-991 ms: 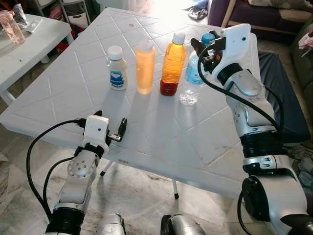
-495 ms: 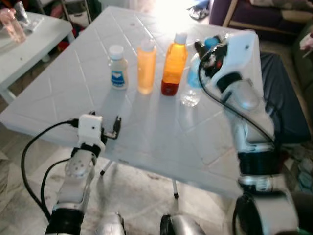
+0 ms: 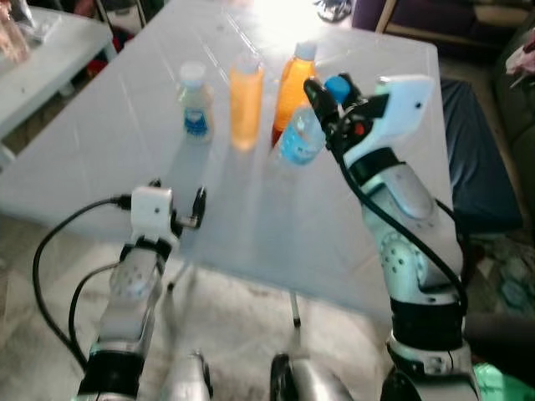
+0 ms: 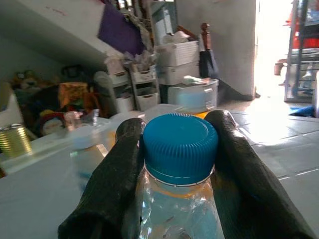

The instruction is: Restocking fridge

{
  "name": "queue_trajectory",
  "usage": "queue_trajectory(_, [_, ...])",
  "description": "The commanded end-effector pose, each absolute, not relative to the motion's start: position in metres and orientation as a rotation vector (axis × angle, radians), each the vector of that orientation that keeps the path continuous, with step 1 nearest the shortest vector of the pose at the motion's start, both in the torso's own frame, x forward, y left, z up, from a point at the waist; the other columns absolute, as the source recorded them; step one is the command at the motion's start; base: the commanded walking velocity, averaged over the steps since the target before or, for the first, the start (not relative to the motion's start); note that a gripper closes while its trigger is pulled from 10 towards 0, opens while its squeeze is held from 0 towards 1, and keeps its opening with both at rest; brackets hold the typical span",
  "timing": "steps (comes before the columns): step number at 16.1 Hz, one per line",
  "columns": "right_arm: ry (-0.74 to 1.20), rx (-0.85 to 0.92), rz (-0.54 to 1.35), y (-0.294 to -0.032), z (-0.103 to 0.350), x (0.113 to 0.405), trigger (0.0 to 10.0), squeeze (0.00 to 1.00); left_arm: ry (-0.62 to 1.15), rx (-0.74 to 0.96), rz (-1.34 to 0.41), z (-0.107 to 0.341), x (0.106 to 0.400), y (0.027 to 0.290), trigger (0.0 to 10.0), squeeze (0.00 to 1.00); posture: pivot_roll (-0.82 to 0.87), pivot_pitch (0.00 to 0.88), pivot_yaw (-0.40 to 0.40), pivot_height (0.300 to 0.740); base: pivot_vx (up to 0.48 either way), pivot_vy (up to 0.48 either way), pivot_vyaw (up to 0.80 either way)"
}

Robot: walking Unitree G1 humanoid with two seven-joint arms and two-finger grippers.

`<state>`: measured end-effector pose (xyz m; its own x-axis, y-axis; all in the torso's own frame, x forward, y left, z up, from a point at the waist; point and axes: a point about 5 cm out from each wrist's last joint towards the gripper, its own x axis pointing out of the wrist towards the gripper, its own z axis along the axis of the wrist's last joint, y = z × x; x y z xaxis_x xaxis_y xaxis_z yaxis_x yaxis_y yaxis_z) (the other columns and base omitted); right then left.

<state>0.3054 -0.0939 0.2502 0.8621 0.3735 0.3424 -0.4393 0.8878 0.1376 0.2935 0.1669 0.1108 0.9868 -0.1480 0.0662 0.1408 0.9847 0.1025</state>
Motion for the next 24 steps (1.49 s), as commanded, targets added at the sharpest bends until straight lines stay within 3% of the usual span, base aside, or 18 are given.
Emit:
queue_trajectory(1, [-0.247, 0.227, 0.490, -0.085, 0.238, 0.302, 10.0, 0.00, 0.047, 0.094, -0.122, 0.085, 0.283, 0.173, 10.0, 0.00, 0.07, 0.139, -0.059, 0.740, -0.371, 0.000, 0.00])
queue_trajectory(12, [-0.167, 0.214, 0.453, -0.103, 0.183, 0.291, 10.0, 0.00, 0.075, 0.127, -0.103, 0.078, 0.274, 0.183, 10.0, 0.00, 0.08, 0.137, -0.068, 0.740, -0.349, 0.000, 0.00])
queue_trajectory(18, [-0.104, 0.126, 0.449, -0.110, 0.147, 0.282, 10.0, 0.00, 0.143, 0.241, 0.021, 0.055, 0.253, 0.220, 10.0, 0.00, 0.11, 0.102, -0.086, 0.740, -0.041, 0.000, 0.80])
queue_trajectory(24, [-0.074, 0.035, 0.415, -0.125, 0.118, 0.274, 10.0, 0.00, 0.136, 0.206, 0.102, 0.045, 0.244, 0.219, 10.0, 0.00, 0.14, 0.050, -0.114, 0.740, 0.000, 0.000, 0.79])
